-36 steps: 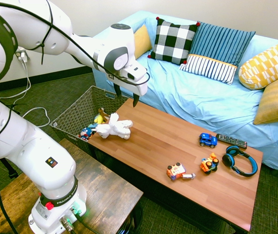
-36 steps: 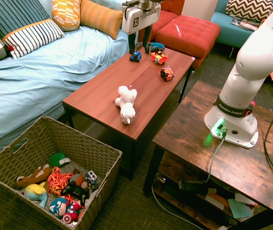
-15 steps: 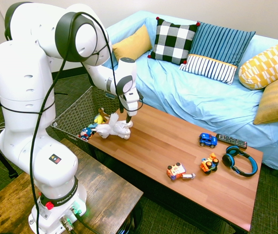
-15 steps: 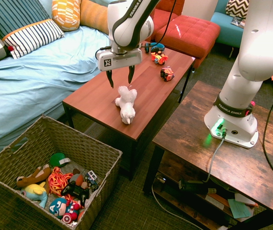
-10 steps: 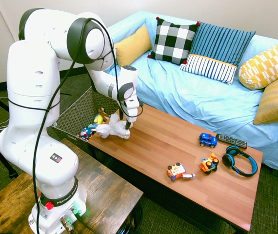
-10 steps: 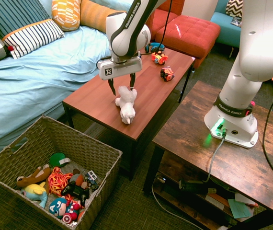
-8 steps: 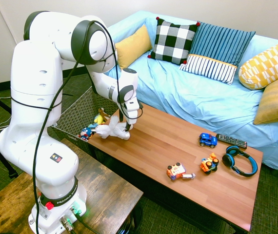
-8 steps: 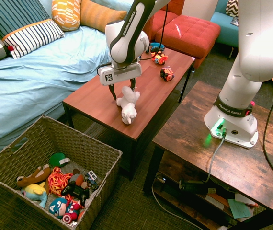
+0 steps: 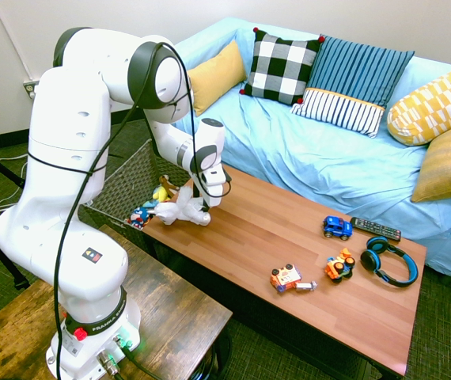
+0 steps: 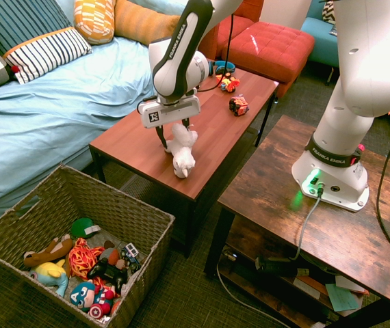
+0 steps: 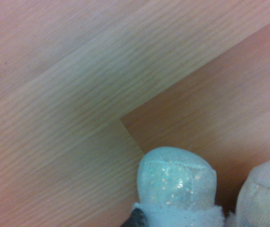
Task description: Put the stuffed toy in the basket
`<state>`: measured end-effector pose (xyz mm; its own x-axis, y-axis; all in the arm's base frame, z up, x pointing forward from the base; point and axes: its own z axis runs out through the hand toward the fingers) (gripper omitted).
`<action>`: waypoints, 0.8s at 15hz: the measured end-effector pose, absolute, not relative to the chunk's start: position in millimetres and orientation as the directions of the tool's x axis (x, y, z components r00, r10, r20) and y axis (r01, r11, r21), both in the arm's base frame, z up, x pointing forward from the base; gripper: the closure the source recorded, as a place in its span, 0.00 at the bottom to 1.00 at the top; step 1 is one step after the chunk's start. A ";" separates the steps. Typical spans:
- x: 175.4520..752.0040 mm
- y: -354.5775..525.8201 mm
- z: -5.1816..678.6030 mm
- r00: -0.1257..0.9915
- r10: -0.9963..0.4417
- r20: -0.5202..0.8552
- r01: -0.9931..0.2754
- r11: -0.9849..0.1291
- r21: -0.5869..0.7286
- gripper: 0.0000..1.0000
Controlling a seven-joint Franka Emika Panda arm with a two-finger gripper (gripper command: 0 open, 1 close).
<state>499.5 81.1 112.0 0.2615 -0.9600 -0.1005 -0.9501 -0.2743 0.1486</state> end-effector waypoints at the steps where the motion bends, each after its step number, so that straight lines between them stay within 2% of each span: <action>1: 498.6 81.3 111.1 0.270 -0.957 -0.106 -0.947 -0.284 0.149 1.00; 8: 486.0 102.1 109.6 0.432 -0.882 -0.187 -0.878 -0.459 0.138 1.00; 12: 496.5 129.4 141.4 0.509 -0.836 -0.206 -0.832 -0.539 0.131 1.00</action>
<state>496.5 129.4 141.4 0.5090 -0.8358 -0.2056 -0.8321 -0.5389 0.1307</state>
